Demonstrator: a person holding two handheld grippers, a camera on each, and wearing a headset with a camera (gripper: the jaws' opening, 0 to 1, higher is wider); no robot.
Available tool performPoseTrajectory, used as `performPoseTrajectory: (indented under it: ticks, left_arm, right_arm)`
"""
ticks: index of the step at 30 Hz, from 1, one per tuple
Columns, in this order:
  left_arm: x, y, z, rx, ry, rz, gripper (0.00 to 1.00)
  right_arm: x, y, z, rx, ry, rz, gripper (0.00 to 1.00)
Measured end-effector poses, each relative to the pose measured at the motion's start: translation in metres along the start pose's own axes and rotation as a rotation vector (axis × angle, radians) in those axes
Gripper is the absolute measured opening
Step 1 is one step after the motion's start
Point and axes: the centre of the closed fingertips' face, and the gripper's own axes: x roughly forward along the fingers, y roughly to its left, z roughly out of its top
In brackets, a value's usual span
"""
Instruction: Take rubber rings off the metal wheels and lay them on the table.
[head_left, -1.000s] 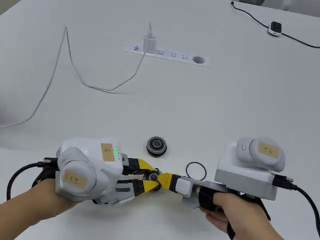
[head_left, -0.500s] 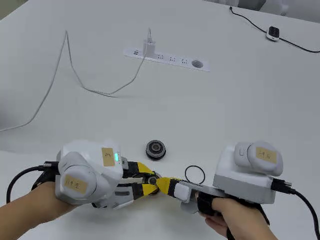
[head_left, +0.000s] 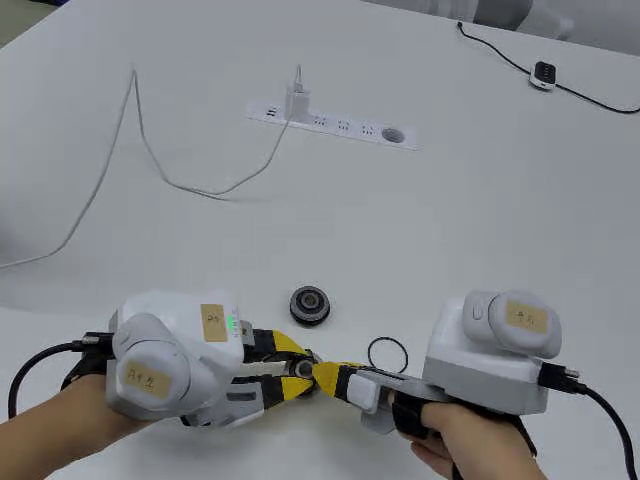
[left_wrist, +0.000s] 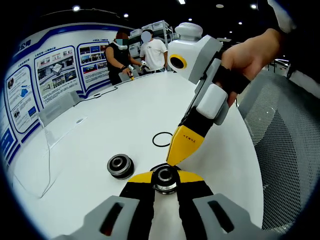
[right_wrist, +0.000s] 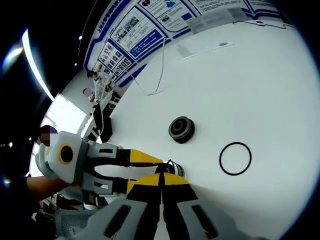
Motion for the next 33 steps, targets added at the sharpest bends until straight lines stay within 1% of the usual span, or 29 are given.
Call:
performPoseTrajectory:
  ticks: [3, 6, 8, 12, 16, 19, 21, 24, 26, 29, 30, 33]
  left_arm:
    - [-0.005, -0.001, 0.003, -0.019, -0.017, -0.007, 0.24]
    - [-0.011, -0.002, 0.005, -0.022, -0.028, -0.005, 0.26]
    - [-0.016, 0.0, 0.006, -0.029, -0.036, 0.006, 0.28]
    - [-0.026, 0.008, 0.009, -0.063, -0.062, 0.039, 0.35]
    - [-0.034, 0.015, 0.008, -0.073, -0.065, 0.064, 0.36]
    - [-0.039, 0.021, 0.008, -0.087, -0.071, 0.086, 0.38]
    - [-0.042, 0.024, 0.008, -0.091, -0.074, 0.097, 0.39]
    - [-0.045, 0.026, 0.016, -0.123, -0.107, 0.106, 0.41]
    - [-0.045, 0.027, 0.018, -0.124, -0.111, 0.11, 0.45]
    - [-0.044, 0.028, 0.02, -0.1, -0.103, 0.119, 0.49]
    - [-0.044, 0.029, 0.02, -0.093, -0.098, 0.124, 0.5]
    - [-0.044, 0.033, 0.024, -0.099, -0.111, 0.132, 0.56]
  right_arm:
    - [0.001, -0.001, 0.001, 0.001, -0.003, -0.002, 0.01]
    - [0.001, 0.0, 0.003, 0.0, -0.008, 0.0, 0.01]
    - [0.002, 0.001, 0.004, 0.0, -0.01, 0.003, 0.01]
    - [0.004, 0.003, 0.004, -0.003, -0.012, 0.01, 0.01]
    - [0.006, 0.006, 0.002, -0.006, -0.007, 0.019, 0.01]
    - [0.005, 0.011, 0.001, -0.006, -0.003, 0.037, 0.01]
    - [0.004, 0.018, 0.0, 0.002, 0.002, 0.063, 0.01]
    - [0.0, 0.027, 0.004, 0.013, -0.011, 0.099, 0.01]
    - [-0.004, 0.029, 0.008, 0.023, -0.023, 0.108, 0.01]
    - [-0.01, 0.027, 0.013, 0.03, -0.038, 0.112, 0.01]
    - [-0.013, 0.024, 0.017, 0.036, -0.047, 0.11, 0.01]
    - [-0.021, 0.015, 0.027, 0.054, -0.075, 0.1, 0.01]
